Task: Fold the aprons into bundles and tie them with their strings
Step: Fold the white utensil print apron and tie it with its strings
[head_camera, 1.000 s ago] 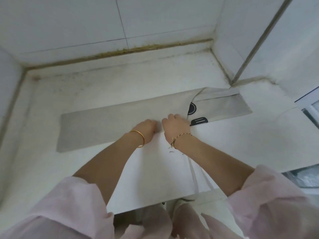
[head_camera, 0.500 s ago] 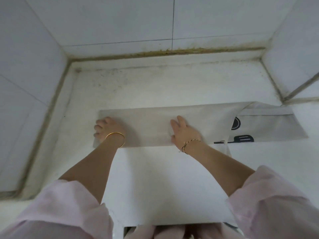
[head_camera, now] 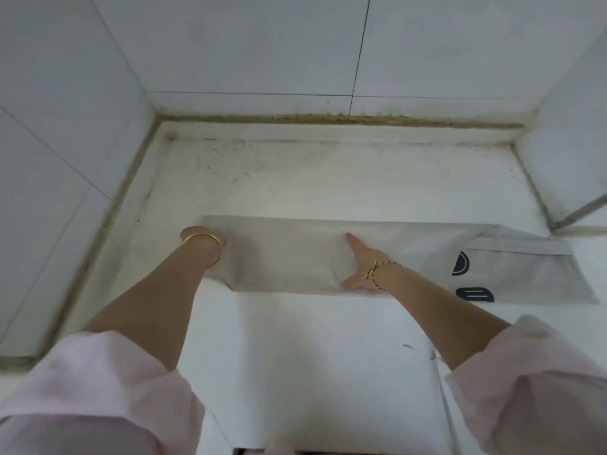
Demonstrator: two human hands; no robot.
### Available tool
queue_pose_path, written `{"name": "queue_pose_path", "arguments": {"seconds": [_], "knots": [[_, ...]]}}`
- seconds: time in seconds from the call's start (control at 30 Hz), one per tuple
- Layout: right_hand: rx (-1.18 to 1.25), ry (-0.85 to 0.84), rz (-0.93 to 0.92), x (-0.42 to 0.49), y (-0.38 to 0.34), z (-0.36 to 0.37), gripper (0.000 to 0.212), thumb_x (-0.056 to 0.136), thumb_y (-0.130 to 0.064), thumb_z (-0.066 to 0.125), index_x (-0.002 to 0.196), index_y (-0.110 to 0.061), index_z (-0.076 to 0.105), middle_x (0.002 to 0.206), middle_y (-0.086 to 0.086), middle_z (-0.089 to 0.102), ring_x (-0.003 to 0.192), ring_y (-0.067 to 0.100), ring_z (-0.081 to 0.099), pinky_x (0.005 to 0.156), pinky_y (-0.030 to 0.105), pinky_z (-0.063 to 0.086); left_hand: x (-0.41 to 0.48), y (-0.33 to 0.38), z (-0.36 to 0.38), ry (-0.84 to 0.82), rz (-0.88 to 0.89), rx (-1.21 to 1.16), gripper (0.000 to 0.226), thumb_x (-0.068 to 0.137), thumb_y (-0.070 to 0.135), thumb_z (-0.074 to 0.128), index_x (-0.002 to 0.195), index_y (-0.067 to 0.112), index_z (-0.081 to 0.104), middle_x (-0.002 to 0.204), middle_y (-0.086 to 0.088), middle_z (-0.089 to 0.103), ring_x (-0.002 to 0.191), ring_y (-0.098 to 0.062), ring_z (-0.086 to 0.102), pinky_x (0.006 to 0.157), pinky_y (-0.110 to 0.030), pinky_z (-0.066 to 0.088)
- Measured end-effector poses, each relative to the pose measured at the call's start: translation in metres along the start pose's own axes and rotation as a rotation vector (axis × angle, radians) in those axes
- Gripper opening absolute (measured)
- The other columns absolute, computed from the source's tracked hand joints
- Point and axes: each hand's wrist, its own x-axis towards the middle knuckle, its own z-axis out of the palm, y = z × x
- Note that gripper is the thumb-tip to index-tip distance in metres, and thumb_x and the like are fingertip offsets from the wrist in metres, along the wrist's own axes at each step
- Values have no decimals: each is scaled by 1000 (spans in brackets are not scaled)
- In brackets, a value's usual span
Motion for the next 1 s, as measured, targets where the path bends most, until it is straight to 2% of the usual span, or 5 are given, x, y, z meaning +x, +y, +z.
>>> {"name": "queue_pose_path", "arguments": {"seconds": [0.17, 0.3, 0.47, 0.7, 1.0], "knots": [[-147, -25, -1, 4, -6, -7, 123, 69, -36, 78, 147, -33, -18, 133, 9, 48, 91, 26, 53, 88, 38, 50, -36, 36, -22, -385, -115, -694, 23, 92, 5, 51, 71, 8, 46, 43, -7, 54, 36, -15, 55, 38, -20, 48], [-96, -12, -101, 2, 4, 0, 114, 72, -36, 77, 148, -34, -8, 142, 3, 42, 120, 28, 51, 100, 39, 44, -91, 94, -3, -599, 120, -806, 24, 93, 2, 49, 71, 10, 47, 44, -3, 55, 36, -11, 56, 39, -19, 49], [625, 28, -311, -23, 38, -2, 45, 72, -6, 66, 105, -32, 50, 75, -4, 58, 71, 21, 55, 69, 38, 51, -161, 162, 60, -850, 295, -695, 21, 92, 3, 51, 72, 10, 49, 52, -3, 55, 40, -10, 58, 42, -25, 53], [1394, 402, -274, -84, 106, -37, 41, 85, -22, 66, 122, -6, 56, 115, 8, 66, 106, 21, 63, 90, 38, 53, -247, 210, 163, -1144, 406, -516, 10, 91, 5, 56, 82, 8, 55, 71, -7, 61, 62, -15, 61, 59, -29, 57], [1165, 728, 423, -42, 174, -4, 36, 87, -29, 62, 98, 5, 59, 103, 22, 63, 98, 38, 60, 91, 53, 48, -133, 169, 177, -251, 816, 629, 52, 87, 30, 56, 134, 11, 43, 135, -13, 44, 126, -32, 42, 103, -38, 38]]}}
